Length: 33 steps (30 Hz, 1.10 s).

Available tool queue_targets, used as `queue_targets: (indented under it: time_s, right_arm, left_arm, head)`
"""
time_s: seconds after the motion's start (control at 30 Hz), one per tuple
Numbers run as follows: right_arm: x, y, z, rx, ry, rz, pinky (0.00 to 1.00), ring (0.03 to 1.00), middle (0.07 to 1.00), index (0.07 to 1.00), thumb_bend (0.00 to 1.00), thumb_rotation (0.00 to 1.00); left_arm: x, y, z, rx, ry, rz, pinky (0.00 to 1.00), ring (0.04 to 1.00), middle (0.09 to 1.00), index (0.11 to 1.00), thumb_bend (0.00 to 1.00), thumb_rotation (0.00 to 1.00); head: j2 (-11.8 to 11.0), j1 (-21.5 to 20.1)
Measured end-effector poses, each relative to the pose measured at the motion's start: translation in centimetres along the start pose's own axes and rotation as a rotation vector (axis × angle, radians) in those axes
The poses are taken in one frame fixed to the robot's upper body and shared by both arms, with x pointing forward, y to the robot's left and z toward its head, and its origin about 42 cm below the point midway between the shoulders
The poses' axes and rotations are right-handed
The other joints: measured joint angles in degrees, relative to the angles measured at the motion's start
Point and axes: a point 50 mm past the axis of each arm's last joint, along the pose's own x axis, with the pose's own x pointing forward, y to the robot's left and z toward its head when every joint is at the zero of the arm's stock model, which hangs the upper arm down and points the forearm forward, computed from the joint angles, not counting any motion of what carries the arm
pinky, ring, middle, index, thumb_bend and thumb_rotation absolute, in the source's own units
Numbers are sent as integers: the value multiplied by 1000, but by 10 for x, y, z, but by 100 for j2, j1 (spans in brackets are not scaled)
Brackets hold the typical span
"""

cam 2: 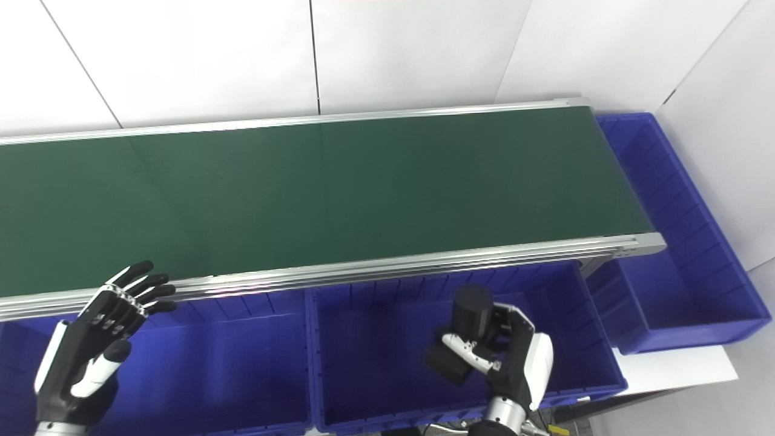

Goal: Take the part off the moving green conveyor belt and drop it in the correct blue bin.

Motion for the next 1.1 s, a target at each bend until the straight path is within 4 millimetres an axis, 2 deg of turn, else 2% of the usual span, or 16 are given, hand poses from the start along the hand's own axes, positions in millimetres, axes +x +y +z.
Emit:
queue_targets:
  time_s: [0.2,0.57,0.67,0.7,0.73,0.77,0.83,0.9,0.93,1.0,1.1]
  right_arm:
    - [5,4,-11,2,-17,-21,375,408,486,529,517,0]
    - [10,6,-11,2,-29,-29,370,406,486,533,517,0]
    - [11,6,-10,24,-23,-27,423,423,484,544,516,0]
    - [11,5,-9,35,-21,-16,486,544,602,670,698,100]
    - [11,4,-9,49,-21,3,602,686,739,801,801,221]
    - [12,1,-9,56,-26,35,619,705,756,817,812,237]
    - [10,-3,-9,54,-39,111,741,840,891,935,877,333]
    - [9,-7,-6,50,-52,168,826,926,967,983,930,411]
    - [9,-8,-5,46,-50,188,857,950,987,994,965,471]
    - [8,-10,-3,26,-44,226,894,969,998,999,994,527]
    - [6,-14,6,21,-63,261,928,979,1000,1000,979,546]
  left_arm:
    - [0,-3,3,-6,-10,1,665,732,769,819,925,585]
    - [-3,-6,6,10,-7,-5,664,731,769,819,908,589]
    - [-3,-8,6,10,-7,-6,662,732,772,822,906,597]
    - [-3,-8,7,11,-8,-7,661,732,772,822,905,595]
    - [-3,-8,7,12,-7,-8,662,733,772,823,906,596]
    - [-3,-9,7,12,-6,-8,663,733,773,823,906,596]
    - [-2,-11,6,18,-1,-10,666,736,775,825,905,600]
    - [-2,-13,6,17,-2,-9,669,738,778,828,906,605]
    - [-2,-15,5,16,-2,-8,673,741,780,830,906,612]
    - [-2,-18,4,22,1,-12,677,745,784,834,908,629]
    - [-2,-21,4,37,6,-18,682,748,787,836,905,636]
  head:
    - [26,44]
    - [35,158]
    - [26,219]
    - [26,237]
    - [18,255]
    - [18,255]
    - [9,342]
    - [0,369]
    - [-17,421]
    - [-52,500]
    - [-70,563]
